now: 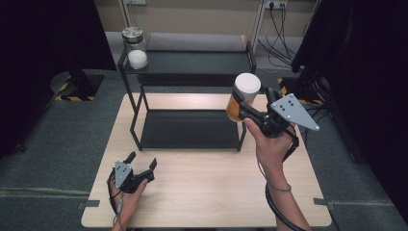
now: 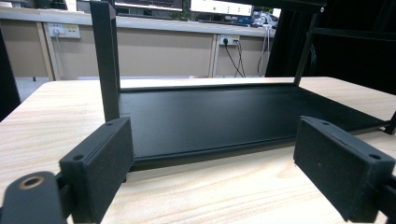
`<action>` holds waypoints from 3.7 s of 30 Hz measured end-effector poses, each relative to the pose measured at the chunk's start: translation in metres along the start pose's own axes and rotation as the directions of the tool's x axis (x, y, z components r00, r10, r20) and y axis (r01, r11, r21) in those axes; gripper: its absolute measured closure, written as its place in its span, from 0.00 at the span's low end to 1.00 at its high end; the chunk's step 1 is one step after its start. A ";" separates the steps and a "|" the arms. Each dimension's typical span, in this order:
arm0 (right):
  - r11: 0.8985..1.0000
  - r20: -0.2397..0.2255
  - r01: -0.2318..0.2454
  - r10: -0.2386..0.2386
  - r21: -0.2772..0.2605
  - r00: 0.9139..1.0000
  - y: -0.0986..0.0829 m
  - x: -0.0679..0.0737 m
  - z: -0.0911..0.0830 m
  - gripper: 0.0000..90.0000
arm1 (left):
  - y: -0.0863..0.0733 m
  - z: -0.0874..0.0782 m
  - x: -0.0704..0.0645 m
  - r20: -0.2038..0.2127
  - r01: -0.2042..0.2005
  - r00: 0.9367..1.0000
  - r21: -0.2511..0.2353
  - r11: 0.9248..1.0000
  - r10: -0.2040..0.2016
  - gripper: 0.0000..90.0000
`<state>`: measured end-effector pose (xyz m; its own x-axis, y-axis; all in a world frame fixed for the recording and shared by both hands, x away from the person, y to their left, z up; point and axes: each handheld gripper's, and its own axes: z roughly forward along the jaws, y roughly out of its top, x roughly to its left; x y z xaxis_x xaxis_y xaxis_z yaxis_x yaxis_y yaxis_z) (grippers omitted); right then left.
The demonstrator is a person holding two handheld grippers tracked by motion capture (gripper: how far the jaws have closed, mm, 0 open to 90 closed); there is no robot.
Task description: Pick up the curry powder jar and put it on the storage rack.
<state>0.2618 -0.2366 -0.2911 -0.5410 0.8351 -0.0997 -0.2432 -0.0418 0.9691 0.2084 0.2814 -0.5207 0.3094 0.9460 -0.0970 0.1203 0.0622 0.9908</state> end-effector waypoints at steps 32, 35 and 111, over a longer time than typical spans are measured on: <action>1.000 0.023 -0.006 0.006 -0.008 1.000 0.020 0.002 0.035 0.38 | 0.000 0.000 0.000 0.000 0.000 1.000 -0.002 1.000 0.000 0.13; 1.000 0.029 -0.009 0.009 -0.003 1.000 0.022 0.001 0.040 0.38 | 0.000 0.000 0.000 0.001 0.002 1.000 -0.002 1.000 -0.002 0.13; 0.990 0.185 -0.107 0.088 0.094 0.979 0.041 -0.033 0.147 0.38 | 0.000 0.000 0.003 0.009 0.007 1.000 -0.002 1.000 -0.007 0.13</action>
<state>0.3875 -0.1850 -0.2147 -0.4022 0.9151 0.0296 -0.1068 -0.0790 0.9911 0.2092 0.2839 -0.5213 0.3171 0.9426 -0.1051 0.1203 0.0700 0.9903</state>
